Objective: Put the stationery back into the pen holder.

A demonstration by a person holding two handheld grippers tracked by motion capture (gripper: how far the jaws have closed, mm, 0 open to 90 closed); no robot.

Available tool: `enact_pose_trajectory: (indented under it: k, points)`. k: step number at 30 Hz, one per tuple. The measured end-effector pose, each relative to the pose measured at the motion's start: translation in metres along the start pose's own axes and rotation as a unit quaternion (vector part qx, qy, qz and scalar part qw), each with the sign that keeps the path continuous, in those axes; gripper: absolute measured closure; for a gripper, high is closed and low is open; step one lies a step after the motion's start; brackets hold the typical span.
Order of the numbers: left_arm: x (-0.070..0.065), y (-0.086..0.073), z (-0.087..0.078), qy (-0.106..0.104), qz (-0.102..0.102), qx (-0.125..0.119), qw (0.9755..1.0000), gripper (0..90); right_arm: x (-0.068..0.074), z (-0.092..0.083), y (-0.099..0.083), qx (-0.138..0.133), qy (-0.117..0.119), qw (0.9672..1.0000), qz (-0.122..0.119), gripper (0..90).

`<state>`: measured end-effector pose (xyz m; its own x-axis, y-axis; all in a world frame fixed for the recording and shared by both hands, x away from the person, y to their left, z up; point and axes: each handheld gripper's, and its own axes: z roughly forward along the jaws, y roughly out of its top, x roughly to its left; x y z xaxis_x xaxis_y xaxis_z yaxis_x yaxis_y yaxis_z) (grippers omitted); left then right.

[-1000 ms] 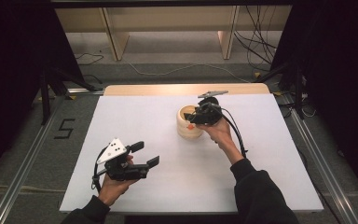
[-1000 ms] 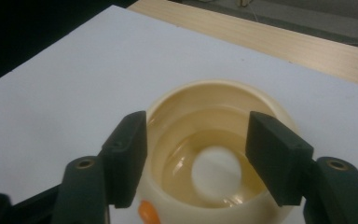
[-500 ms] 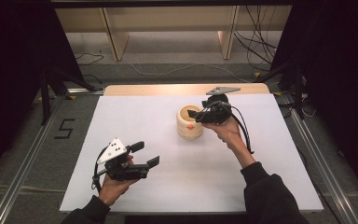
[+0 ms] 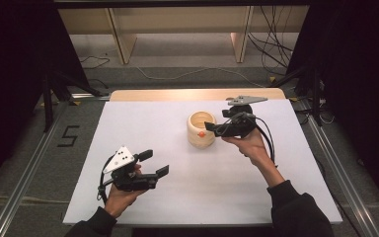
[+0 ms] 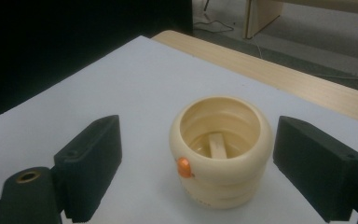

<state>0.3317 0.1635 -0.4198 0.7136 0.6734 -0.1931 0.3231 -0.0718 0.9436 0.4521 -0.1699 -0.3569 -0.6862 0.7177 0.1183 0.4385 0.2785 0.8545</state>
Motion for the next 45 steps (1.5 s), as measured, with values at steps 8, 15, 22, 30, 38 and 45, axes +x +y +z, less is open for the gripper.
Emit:
enact_pose_trajectory:
  k: [8,15,22,30,38,45]
  points:
    - [0.0,0.0,0.0,-0.001,0.001,0.002,1.0,16.7,0.001,-0.015,-0.015,-0.006,0.005,1.0,-0.002,16.3]
    - [0.0,0.0,0.0,-0.003,0.004,0.006,1.0,16.7,0.003,-0.024,-0.028,-0.011,0.007,0.9999,-0.002,16.3]
    - [-0.001,0.0,0.001,-0.004,0.002,0.005,1.0,16.7,0.004,-0.032,-0.04,-0.015,0.007,0.9999,0.001,16.4]
    - [-0.001,0.0,0.001,-0.005,0.003,0.006,1.0,16.7,0.006,-0.043,-0.055,-0.016,0.009,0.9998,-0.002,16.4]
    - [0.0,0.0,0.001,-0.004,0.003,0.006,1.0,16.7,0.008,-0.052,-0.066,-0.027,0.013,0.9996,0.001,16.4]
    - [0.0,0.0,0.001,-0.004,0.003,0.006,1.0,16.7,0.011,-0.057,-0.079,-0.03,0.018,0.9994,0.003,16.4]
